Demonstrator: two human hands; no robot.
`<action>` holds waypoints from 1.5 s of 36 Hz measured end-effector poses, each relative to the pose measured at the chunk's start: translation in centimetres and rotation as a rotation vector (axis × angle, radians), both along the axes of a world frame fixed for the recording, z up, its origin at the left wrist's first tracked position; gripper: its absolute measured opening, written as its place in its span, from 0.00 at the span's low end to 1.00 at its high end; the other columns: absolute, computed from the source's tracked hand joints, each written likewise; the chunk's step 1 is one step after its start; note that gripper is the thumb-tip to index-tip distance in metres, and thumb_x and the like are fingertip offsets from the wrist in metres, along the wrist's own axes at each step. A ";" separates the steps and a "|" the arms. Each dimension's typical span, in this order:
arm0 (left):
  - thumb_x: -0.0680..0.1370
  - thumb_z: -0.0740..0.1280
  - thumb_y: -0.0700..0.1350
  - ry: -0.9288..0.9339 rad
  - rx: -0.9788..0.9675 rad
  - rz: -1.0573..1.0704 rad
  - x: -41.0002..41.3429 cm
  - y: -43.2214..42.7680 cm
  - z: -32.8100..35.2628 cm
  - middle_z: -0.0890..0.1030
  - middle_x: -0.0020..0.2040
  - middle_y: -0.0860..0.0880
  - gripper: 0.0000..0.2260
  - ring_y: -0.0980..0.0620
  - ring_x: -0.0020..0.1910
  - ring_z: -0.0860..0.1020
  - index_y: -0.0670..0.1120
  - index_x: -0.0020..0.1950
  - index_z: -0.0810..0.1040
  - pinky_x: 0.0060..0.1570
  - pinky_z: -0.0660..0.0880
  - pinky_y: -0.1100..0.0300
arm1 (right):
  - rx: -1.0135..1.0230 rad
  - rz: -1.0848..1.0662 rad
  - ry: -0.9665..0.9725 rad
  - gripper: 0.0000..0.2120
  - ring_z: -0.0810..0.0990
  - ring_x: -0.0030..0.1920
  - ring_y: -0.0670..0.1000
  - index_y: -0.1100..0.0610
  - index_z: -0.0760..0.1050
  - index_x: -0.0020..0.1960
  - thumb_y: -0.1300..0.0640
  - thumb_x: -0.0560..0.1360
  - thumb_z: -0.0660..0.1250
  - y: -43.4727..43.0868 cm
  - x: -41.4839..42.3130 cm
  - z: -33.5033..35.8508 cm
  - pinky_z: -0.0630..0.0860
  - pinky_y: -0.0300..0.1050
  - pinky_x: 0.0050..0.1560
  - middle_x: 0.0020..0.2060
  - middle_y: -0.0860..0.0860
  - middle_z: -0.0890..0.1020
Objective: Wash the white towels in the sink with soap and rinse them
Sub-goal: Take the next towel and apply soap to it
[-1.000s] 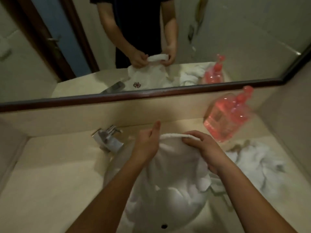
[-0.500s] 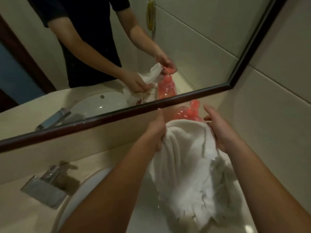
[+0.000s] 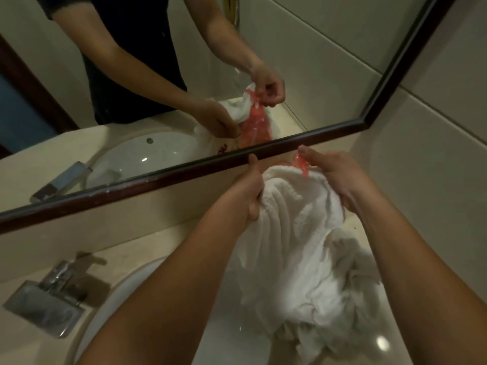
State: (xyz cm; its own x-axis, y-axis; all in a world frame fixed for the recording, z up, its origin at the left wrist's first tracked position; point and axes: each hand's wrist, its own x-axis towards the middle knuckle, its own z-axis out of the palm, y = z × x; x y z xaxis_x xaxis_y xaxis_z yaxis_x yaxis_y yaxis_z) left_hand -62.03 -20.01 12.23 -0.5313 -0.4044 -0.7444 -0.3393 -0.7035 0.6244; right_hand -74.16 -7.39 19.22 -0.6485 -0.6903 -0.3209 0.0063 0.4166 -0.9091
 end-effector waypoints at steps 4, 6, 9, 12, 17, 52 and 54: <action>0.75 0.46 0.80 0.026 0.010 0.011 0.1 0.1 -0.2 0.86 0.58 0.36 0.49 0.35 0.57 0.86 0.42 0.66 0.82 0.68 0.78 0.40 | 0.005 -0.001 0.056 0.33 0.86 0.37 0.56 0.67 0.83 0.57 0.36 0.71 0.78 0.2 0.1 0.1 0.85 0.58 0.49 0.44 0.60 0.89; 0.75 0.45 0.80 0.028 0.017 0.020 0.0 0.3 0.0 0.86 0.58 0.36 0.49 0.35 0.58 0.86 0.41 0.65 0.83 0.68 0.77 0.40 | 0.014 0.003 0.084 0.32 0.86 0.33 0.53 0.66 0.83 0.56 0.37 0.72 0.77 0.2 -0.1 0.2 0.85 0.51 0.42 0.41 0.58 0.88; 0.77 0.45 0.79 0.030 0.026 0.021 0.2 0.7 0.5 0.86 0.58 0.36 0.49 0.36 0.58 0.86 0.40 0.64 0.83 0.69 0.78 0.41 | 0.017 -0.004 0.096 0.33 0.86 0.36 0.55 0.66 0.82 0.56 0.37 0.71 0.78 0.3 -0.2 0.0 0.85 0.56 0.47 0.42 0.58 0.88; 0.78 0.42 0.78 0.053 0.036 0.010 0.5 1.5 1.3 0.87 0.57 0.36 0.48 0.37 0.57 0.86 0.40 0.62 0.83 0.65 0.80 0.43 | 0.003 -0.022 0.097 0.34 0.84 0.40 0.59 0.67 0.80 0.55 0.37 0.70 0.79 0.4 0.0 -0.3 0.83 0.65 0.53 0.47 0.62 0.87; 0.79 0.43 0.78 0.075 0.052 0.036 1.5 2.5 1.5 0.87 0.56 0.36 0.47 0.38 0.56 0.86 0.40 0.65 0.82 0.59 0.82 0.46 | -0.007 -0.044 0.163 0.30 0.79 0.39 0.56 0.55 0.76 0.46 0.28 0.69 0.75 0.8 0.4 -0.7 0.77 0.51 0.42 0.39 0.58 0.81; 0.63 0.61 0.86 0.314 -0.729 0.265 29.3 9.7 -6.2 0.85 0.41 0.53 0.49 0.55 0.42 0.81 0.40 0.49 0.84 0.42 0.79 0.53 | -0.280 0.647 -0.435 0.09 0.87 0.44 0.53 0.54 0.81 0.55 0.52 0.77 0.70 0.0 22.8 6.2 0.86 0.47 0.44 0.46 0.56 0.86; 0.59 0.61 0.88 0.294 -0.725 0.394 29.6 10.1 -6.4 0.82 0.35 0.56 0.43 0.58 0.36 0.77 0.47 0.39 0.80 0.37 0.74 0.58 | -0.254 0.641 -0.495 0.12 0.87 0.46 0.55 0.55 0.80 0.57 0.50 0.76 0.73 -0.4 22.8 5.8 0.86 0.50 0.44 0.48 0.58 0.85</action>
State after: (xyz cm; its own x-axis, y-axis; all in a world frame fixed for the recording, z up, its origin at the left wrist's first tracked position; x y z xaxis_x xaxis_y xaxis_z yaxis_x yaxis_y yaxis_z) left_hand -32.48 -9.90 5.86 -0.3835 -0.9194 -0.0879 0.0898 -0.1318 0.9872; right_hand -51.41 -7.81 25.04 0.0668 -0.9660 -0.2498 0.2605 0.2586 -0.9302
